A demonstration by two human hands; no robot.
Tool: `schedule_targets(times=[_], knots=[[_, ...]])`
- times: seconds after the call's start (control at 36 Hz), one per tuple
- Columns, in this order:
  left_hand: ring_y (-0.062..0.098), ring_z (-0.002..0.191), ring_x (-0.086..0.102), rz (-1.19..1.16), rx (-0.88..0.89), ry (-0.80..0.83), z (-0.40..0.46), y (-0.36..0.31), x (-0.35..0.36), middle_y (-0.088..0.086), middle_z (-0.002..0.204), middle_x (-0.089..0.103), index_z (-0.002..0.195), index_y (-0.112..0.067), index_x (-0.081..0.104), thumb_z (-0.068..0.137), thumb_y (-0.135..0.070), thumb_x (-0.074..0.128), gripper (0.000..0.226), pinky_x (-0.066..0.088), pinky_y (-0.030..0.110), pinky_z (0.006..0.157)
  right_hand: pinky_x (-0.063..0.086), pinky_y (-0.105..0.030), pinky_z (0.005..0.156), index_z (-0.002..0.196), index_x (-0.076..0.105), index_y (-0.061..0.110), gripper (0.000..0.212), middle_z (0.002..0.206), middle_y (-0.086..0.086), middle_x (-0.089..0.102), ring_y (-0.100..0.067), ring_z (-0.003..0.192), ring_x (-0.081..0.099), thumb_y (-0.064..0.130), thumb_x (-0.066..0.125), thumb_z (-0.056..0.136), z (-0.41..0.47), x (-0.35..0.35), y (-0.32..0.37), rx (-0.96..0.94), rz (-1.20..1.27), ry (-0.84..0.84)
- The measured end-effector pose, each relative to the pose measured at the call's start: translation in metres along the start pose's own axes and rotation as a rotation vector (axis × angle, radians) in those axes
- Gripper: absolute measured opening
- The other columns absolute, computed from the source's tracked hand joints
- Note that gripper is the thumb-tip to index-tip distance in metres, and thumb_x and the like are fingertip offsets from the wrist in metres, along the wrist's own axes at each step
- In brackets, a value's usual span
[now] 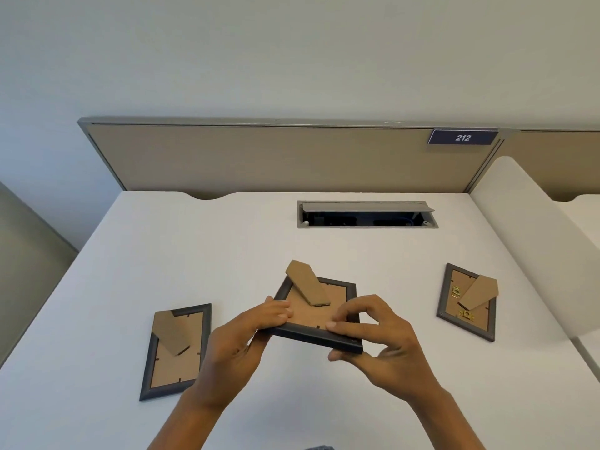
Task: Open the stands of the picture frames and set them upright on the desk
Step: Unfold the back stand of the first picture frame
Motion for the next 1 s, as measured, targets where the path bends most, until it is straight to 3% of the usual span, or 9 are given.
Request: schedule_targets(times=[0.08, 0.17, 0.22, 0.28, 0.33, 0.44, 0.78, 0.92, 1.0], knots=[[0.027, 0.127, 0.07, -0.003, 0.028, -0.005, -0.002, 0.0, 0.0, 0.006, 0.129, 0.076, 0.127, -0.01, 0.07, 0.097, -0.001, 0.065, 0.032, 0.053, 0.051, 0.112, 0.054, -0.039, 0.105, 0.138, 0.076, 0.031, 0.063, 0.138, 0.005, 0.068, -0.031, 0.128, 0.063, 0.056, 0.092, 0.083, -0.004, 0.001, -0.007, 0.086, 0.013, 0.104], [0.028, 0.128, 0.07, -0.004, 0.043, -0.004, -0.002, -0.001, 0.001, 0.008, 0.129, 0.075, 0.126, -0.006, 0.07, 0.097, 0.0, 0.064, 0.03, 0.053, 0.054, 0.111, 0.041, -0.032, 0.119, 0.152, 0.065, 0.032, 0.076, 0.154, 0.007, 0.059, -0.029, 0.147, 0.05, 0.083, 0.047, 0.098, -0.006, 0.002, -0.016, 0.176, 0.039, 0.191], [0.029, 0.128, 0.07, -0.016, 0.054, -0.002, -0.002, -0.003, 0.001, 0.01, 0.129, 0.075, 0.123, -0.001, 0.072, 0.1, -0.003, 0.064, 0.024, 0.052, 0.054, 0.112, 0.037, -0.036, 0.125, 0.15, 0.061, 0.033, 0.097, 0.158, 0.01, 0.056, -0.02, 0.152, 0.046, 0.095, 0.014, 0.092, -0.001, 0.004, -0.032, 0.276, 0.026, 0.219], [0.028, 0.128, 0.07, -0.019, 0.072, 0.0, 0.0, -0.007, 0.001, 0.012, 0.128, 0.075, 0.123, -0.002, 0.071, 0.103, -0.008, 0.062, 0.022, 0.052, 0.054, 0.112, 0.034, -0.046, 0.129, 0.144, 0.061, 0.031, 0.114, 0.156, 0.005, 0.056, -0.019, 0.151, 0.046, 0.103, 0.002, 0.081, 0.01, 0.008, -0.047, 0.387, 0.049, 0.211], [0.028, 0.127, 0.07, -0.029, 0.085, -0.001, 0.001, -0.01, 0.001, 0.014, 0.126, 0.076, 0.124, -0.004, 0.069, 0.104, -0.01, 0.061, 0.022, 0.052, 0.054, 0.112, 0.034, -0.046, 0.129, 0.143, 0.065, 0.028, 0.117, 0.157, -0.003, 0.056, -0.021, 0.151, 0.047, 0.106, 0.006, 0.079, 0.012, 0.008, -0.057, 0.469, 0.133, 0.148], [0.026, 0.128, 0.07, -0.023, 0.088, 0.004, 0.003, -0.011, 0.002, 0.012, 0.127, 0.076, 0.117, 0.003, 0.074, 0.104, -0.01, 0.062, 0.022, 0.052, 0.05, 0.113, 0.037, -0.034, 0.124, 0.139, 0.062, 0.058, 0.08, 0.154, 0.025, 0.05, -0.001, 0.147, 0.045, 0.098, 0.014, 0.09, 0.005, 0.012, -0.061, 0.534, 0.158, 0.125], [0.027, 0.128, 0.07, -0.04, 0.081, 0.033, 0.005, -0.005, 0.011, 0.003, 0.132, 0.074, 0.122, 0.0, 0.072, 0.096, 0.003, 0.065, 0.027, 0.05, 0.047, 0.115, 0.047, -0.045, 0.121, 0.137, 0.062, 0.058, 0.068, 0.15, 0.022, 0.059, -0.005, 0.141, 0.057, 0.097, 0.036, 0.088, 0.007, 0.019, -0.05, 0.639, 0.255, 0.123], [0.02, 0.126, 0.07, -0.004, 0.02, 0.035, 0.009, -0.002, 0.012, -0.002, 0.131, 0.075, 0.123, -0.002, 0.073, 0.099, -0.004, 0.066, 0.025, 0.052, 0.04, 0.113, 0.029, -0.046, 0.129, 0.154, 0.055, 0.039, 0.079, 0.16, 0.017, 0.051, -0.011, 0.155, 0.041, 0.089, 0.041, 0.095, 0.004, 0.012, -0.036, 0.48, 0.19, 0.165], [0.02, 0.125, 0.071, -0.026, -0.037, 0.032, 0.013, 0.003, 0.014, -0.004, 0.128, 0.075, 0.122, -0.006, 0.074, 0.097, 0.004, 0.067, 0.027, 0.053, 0.038, 0.113, 0.014, -0.026, 0.129, 0.155, 0.056, 0.029, 0.09, 0.163, 0.009, 0.051, -0.015, 0.157, 0.042, 0.091, 0.041, 0.092, 0.004, 0.009, -0.034, 0.425, 0.193, 0.183]])
Point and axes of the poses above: each hand's wrist, its own z-axis towards the middle knuckle, its own x-axis out of the palm, y = z × x, the point moved 7 cm from there along z, towards the middle knuckle
